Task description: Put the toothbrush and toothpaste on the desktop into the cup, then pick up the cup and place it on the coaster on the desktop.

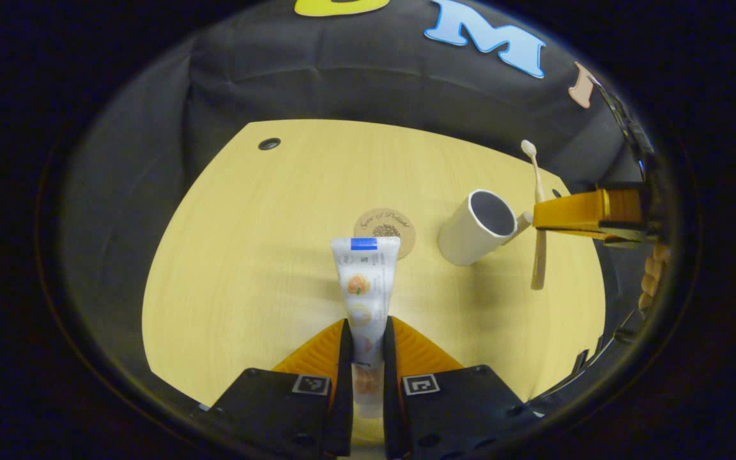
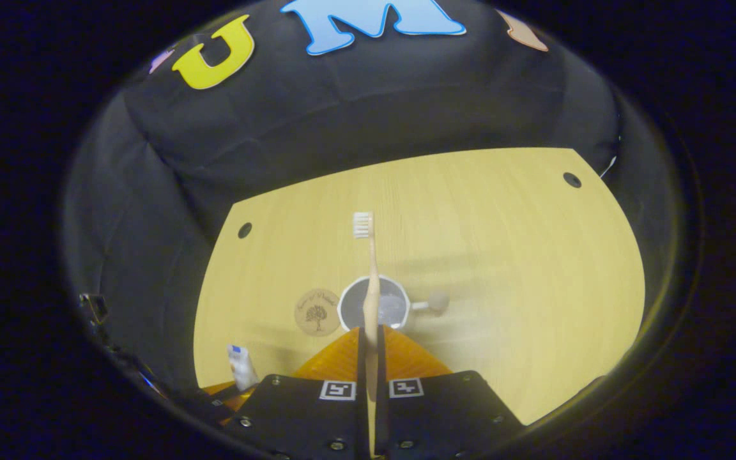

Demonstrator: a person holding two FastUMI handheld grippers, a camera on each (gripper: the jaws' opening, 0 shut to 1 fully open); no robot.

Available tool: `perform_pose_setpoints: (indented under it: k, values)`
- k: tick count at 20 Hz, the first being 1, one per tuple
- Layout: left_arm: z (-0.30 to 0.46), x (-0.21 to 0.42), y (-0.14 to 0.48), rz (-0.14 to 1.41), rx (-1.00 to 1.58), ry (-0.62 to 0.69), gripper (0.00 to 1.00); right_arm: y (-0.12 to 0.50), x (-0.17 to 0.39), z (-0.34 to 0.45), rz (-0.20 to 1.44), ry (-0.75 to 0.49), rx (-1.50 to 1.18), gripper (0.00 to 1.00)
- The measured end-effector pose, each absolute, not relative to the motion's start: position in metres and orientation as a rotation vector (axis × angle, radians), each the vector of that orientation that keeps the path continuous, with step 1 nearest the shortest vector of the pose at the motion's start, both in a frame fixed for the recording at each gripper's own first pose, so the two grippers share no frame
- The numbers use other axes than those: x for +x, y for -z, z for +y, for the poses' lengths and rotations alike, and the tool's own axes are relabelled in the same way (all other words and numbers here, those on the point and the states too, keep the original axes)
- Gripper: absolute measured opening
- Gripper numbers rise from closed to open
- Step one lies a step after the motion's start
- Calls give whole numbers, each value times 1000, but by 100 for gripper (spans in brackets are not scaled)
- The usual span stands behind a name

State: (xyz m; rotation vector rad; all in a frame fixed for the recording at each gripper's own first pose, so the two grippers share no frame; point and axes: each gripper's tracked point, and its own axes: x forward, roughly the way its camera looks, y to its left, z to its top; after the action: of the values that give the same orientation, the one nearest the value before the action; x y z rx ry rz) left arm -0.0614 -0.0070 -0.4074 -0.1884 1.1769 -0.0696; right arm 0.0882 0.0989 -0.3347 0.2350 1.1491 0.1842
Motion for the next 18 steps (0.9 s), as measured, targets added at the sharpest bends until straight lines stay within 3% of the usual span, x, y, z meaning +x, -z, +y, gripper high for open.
perform_pose_setpoints:
  k: [6, 18]
  values:
    - [31, -101, 387, 1175, -220, -74, 27, 359, 156, 118, 1071, -204, 233, 4]
    - [26, -101, 374, 1157, -231, -111, 27, 356, 146, 113, 983, -233, 201, 6]
